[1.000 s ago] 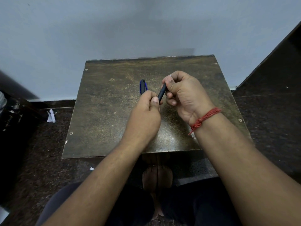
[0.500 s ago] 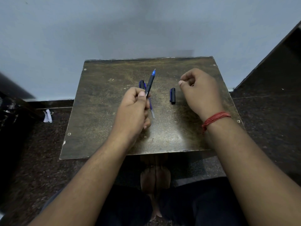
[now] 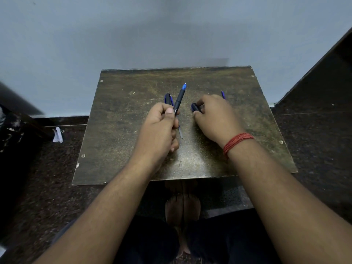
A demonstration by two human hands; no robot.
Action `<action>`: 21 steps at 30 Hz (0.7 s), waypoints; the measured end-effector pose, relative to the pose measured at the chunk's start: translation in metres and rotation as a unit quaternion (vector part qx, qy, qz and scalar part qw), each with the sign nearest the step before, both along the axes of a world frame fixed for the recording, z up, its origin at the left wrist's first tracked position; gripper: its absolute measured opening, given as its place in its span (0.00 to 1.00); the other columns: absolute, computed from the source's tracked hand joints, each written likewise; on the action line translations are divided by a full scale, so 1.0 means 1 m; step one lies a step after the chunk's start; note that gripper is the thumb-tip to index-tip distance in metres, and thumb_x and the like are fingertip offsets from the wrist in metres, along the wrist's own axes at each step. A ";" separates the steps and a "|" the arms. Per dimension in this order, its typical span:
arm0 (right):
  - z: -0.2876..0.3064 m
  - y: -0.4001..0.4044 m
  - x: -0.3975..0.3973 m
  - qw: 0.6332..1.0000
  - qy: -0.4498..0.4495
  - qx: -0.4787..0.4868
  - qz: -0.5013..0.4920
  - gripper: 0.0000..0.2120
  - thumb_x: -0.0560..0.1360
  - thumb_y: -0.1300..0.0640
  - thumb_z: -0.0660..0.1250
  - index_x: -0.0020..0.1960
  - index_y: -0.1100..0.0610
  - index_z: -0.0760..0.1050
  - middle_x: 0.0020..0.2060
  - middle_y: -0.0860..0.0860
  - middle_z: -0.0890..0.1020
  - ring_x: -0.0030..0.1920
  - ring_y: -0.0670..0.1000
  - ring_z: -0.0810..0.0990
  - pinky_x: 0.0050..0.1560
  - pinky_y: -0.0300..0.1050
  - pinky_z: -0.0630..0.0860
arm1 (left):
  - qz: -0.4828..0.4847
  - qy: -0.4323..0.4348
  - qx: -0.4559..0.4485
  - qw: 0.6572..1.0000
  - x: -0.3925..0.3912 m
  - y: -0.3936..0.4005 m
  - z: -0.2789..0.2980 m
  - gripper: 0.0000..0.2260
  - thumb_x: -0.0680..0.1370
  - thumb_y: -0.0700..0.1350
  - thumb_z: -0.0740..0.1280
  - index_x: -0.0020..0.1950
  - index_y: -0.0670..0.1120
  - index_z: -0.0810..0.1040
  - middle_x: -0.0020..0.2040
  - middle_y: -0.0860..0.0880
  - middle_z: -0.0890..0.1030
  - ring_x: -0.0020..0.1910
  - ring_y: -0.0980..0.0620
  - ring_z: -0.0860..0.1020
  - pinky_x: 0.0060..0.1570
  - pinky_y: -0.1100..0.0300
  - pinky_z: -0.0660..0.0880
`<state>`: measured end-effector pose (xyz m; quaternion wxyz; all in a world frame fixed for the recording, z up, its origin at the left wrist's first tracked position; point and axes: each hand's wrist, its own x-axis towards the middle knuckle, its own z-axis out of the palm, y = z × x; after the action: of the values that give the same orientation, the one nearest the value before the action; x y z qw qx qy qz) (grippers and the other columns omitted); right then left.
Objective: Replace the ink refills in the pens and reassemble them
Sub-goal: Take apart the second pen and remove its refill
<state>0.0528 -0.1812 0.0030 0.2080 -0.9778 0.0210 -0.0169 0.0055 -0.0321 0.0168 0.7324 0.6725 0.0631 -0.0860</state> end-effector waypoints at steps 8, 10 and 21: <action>0.014 -0.009 -0.001 0.890 -0.066 0.438 -0.106 0.03 0.76 0.56 0.72 0.45 0.51 0.79 0.38 0.46 0.81 0.37 0.43 0.77 0.39 0.37 0.73 | -0.013 -0.004 -0.001 1.000 0.001 -0.002 -0.004 0.08 0.85 0.43 0.55 0.49 0.44 0.70 0.35 0.49 0.71 0.24 0.57 0.61 0.20 0.63 0.61; 0.015 -0.010 -0.001 0.858 -0.076 0.492 -0.125 0.02 0.77 0.57 0.71 0.46 0.51 0.79 0.41 0.50 0.83 0.38 0.43 0.77 0.36 0.33 0.72 | -0.020 0.001 0.009 1.000 0.000 -0.003 -0.005 0.08 0.85 0.44 0.55 0.51 0.42 0.71 0.35 0.50 0.71 0.24 0.56 0.61 0.20 0.63 0.61; 0.016 -0.011 -0.001 0.807 -0.065 0.575 -0.118 0.02 0.78 0.59 0.70 0.50 0.53 0.80 0.43 0.52 0.86 0.39 0.45 0.77 0.34 0.35 0.71 | -0.058 0.001 0.043 0.997 -0.001 -0.006 -0.010 0.11 0.85 0.44 0.56 0.53 0.38 0.71 0.35 0.49 0.71 0.23 0.56 0.61 0.21 0.63 0.60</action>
<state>0.0517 -0.1921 0.0193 0.7296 -0.6656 0.1289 -0.0895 0.0040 -0.0380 0.0070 0.6963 0.7061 0.0283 -0.1256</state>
